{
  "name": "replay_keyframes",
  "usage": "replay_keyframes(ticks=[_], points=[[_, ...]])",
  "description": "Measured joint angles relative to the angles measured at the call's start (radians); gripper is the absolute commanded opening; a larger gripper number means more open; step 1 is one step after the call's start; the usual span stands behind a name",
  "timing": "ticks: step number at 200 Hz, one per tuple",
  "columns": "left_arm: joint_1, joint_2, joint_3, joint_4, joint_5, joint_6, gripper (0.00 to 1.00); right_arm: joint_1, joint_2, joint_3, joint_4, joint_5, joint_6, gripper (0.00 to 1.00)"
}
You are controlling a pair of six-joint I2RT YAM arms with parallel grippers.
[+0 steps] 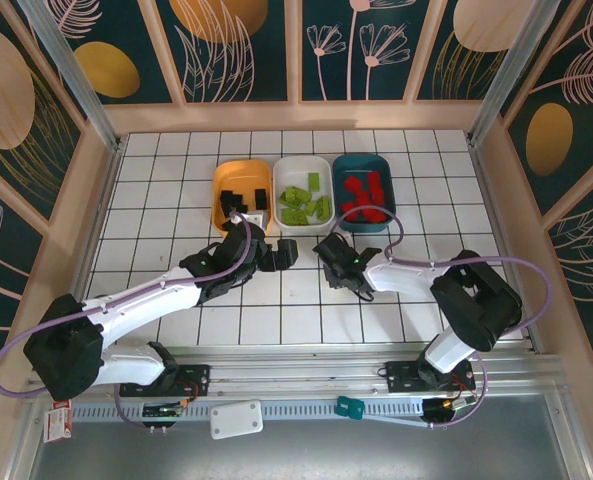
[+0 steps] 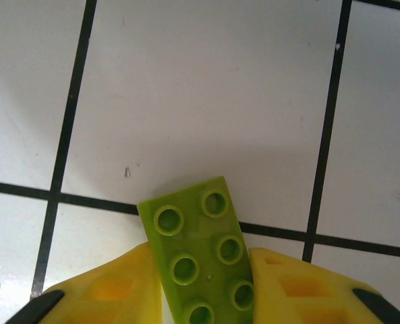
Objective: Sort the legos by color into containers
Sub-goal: Rotate the lego at the center of the table, then pick up the lego from the center of the table.
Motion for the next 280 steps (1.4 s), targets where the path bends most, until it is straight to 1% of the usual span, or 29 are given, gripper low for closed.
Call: replay_keyframes(ticks=[30, 66, 90, 114, 148, 163, 185, 223, 241, 263, 280], points=[[0.000, 0.000, 0.000, 0.000, -0.009, 0.000, 0.98, 0.012, 0.022, 0.017, -0.003, 0.029, 0.002, 0.41], [0.000, 0.000, 0.000, 0.000, -0.014, 0.000, 0.98, 0.042, 0.014, 0.019, -0.037, 0.048, 0.000, 0.45], [0.000, 0.000, 0.000, 0.000, -0.017, 0.000, 0.99, 0.048, -0.029, 0.019, -0.061, 0.050, 0.002, 0.55], [0.000, 0.001, 0.000, 0.000, -0.017, 0.000, 0.99, 0.026, -0.055, 0.020, -0.061, 0.045, -0.001, 0.61], [0.000, 0.002, 0.000, 0.000, -0.018, -0.003, 0.98, -0.014, -0.032, 0.012, -0.049, 0.011, -0.011, 0.62], [0.000, 0.003, 0.000, 0.000, -0.018, -0.003, 0.99, -0.014, -0.014, 0.009, -0.027, -0.006, -0.014, 0.61], [0.000, 0.005, 0.000, 0.000, -0.020, -0.003, 0.99, -0.014, 0.022, 0.008, -0.001, -0.027, -0.018, 0.54], [0.000, 0.007, 0.000, -0.005, -0.022, -0.003, 0.98, -0.006, 0.041, 0.015, 0.027, -0.046, -0.017, 0.34], [0.000, 0.007, 0.000, -0.008, -0.024, -0.003, 0.99, -0.006, 0.034, 0.015, 0.027, -0.047, -0.021, 0.28], [0.000, 0.012, 0.000, -0.008, -0.029, -0.003, 0.99, -0.006, 0.029, 0.011, 0.031, -0.047, -0.022, 0.22], [0.000, 0.015, 0.000, -0.012, -0.033, -0.003, 0.99, -0.007, 0.011, -0.006, 0.049, -0.050, -0.023, 0.20]])
